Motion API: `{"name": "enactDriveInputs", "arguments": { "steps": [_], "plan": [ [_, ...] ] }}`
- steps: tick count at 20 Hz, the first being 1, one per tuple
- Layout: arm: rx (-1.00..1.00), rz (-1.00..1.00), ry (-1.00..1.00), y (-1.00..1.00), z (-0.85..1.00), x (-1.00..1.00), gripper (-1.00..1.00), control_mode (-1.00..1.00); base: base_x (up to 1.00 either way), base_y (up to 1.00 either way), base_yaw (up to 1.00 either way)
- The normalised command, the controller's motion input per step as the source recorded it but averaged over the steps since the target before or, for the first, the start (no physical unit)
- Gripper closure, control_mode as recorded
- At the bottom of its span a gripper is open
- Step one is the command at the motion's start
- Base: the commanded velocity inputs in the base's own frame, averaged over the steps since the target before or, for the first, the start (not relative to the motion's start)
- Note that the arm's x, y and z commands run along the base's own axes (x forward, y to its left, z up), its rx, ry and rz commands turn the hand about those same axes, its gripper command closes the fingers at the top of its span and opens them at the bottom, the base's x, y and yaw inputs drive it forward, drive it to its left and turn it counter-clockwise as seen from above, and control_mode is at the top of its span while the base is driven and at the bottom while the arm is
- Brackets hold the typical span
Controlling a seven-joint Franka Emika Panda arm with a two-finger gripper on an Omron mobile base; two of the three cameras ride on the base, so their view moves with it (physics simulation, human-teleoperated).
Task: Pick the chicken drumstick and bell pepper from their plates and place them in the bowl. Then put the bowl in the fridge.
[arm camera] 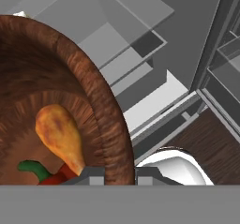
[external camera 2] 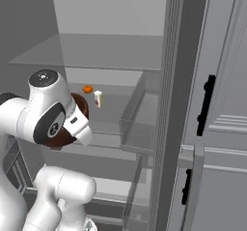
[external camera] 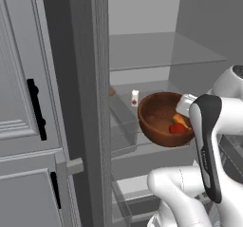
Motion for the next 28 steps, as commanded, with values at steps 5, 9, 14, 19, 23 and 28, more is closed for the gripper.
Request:
{"name": "enactDriveInputs", "arguments": {
  "steps": [5,9,14,19,23,28],
  "plan": [
    [0.0,0.0,0.0,0.0,0.0,0.0,1.0,1.0,0.49,0.0,0.0],
    [0.0,0.0,0.0,0.0,0.0,0.0,1.0,1.0,0.34,0.0,0.0],
    [0.0,0.0,-0.01,0.0,0.0,0.0,1.0,-1.0,0.06,0.0,0.0],
    [0.0,0.0,-0.03,0.0,-0.23,0.08,1.0,-1.0,0.0,0.0,0.0],
    [0.0,-0.08,0.0,0.05,-0.46,0.26,1.0,-1.0,0.0,0.0,0.0],
    [0.02,-0.11,0.01,-0.02,-0.35,0.72,1.0,-1.0,0.0,0.0,0.0]
  ]
}}
